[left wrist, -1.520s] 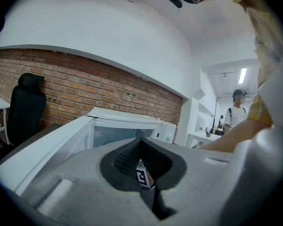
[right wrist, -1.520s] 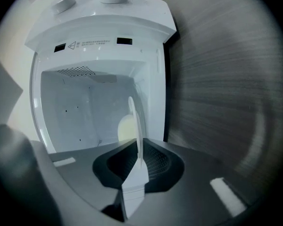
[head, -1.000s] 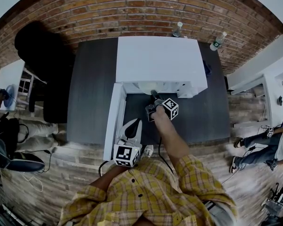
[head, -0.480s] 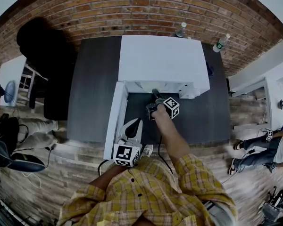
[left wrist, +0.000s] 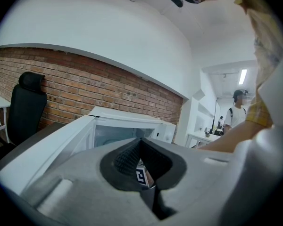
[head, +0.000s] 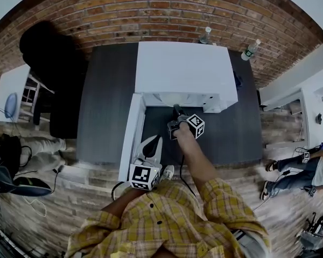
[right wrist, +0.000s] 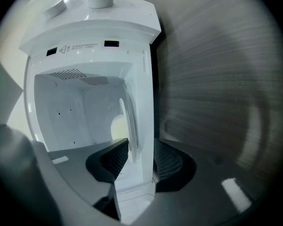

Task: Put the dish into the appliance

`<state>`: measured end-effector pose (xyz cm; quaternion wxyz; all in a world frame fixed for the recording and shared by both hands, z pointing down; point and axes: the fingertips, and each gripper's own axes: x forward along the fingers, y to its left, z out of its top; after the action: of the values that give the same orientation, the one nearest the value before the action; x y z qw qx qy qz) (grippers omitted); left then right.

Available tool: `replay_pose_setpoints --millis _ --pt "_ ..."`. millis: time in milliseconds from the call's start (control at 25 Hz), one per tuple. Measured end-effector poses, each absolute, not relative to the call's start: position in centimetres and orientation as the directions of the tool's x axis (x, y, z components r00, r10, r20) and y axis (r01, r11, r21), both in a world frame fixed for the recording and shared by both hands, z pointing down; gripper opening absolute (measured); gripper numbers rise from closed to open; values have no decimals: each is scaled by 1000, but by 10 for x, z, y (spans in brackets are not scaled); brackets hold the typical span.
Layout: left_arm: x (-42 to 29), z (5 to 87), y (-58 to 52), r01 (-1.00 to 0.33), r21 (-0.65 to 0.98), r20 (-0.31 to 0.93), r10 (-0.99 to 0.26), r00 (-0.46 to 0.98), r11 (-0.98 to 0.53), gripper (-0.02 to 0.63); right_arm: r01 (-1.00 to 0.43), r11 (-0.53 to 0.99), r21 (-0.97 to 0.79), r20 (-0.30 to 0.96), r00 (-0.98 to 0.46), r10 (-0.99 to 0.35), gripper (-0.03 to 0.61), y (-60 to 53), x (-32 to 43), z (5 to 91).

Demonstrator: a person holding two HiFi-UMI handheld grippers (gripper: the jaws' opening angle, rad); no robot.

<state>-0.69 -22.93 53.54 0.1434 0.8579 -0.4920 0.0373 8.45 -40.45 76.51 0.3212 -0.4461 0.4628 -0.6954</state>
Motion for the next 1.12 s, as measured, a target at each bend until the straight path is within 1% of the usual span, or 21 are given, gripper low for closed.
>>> replay_pose_setpoints --millis 120,440,680,760,1120 --pt "-7 534 -228 -853 208 201 -833 516 -479 -3 42 -352 -935 308 -394 -866 160 -398 87 762" --pt "-6 530 -221 -847 198 183 -830 527 -494 -3 59 -298 -953 251 -400 -882 112 -383 91 741" --pt "-5 523 -214 -836 197 168 -823 543 -512 -3 60 -260 -964 213 -413 -886 39 -371 87 719" --pt "-4 521 -211 -832 197 163 -820 549 -518 -3 66 -243 -968 196 -411 -891 -2 -366 88 712" --pt "-11 520 -200 -834 193 160 -822 546 -517 -3 18 -158 -987 135 -441 -888 -5 -336 84 681"
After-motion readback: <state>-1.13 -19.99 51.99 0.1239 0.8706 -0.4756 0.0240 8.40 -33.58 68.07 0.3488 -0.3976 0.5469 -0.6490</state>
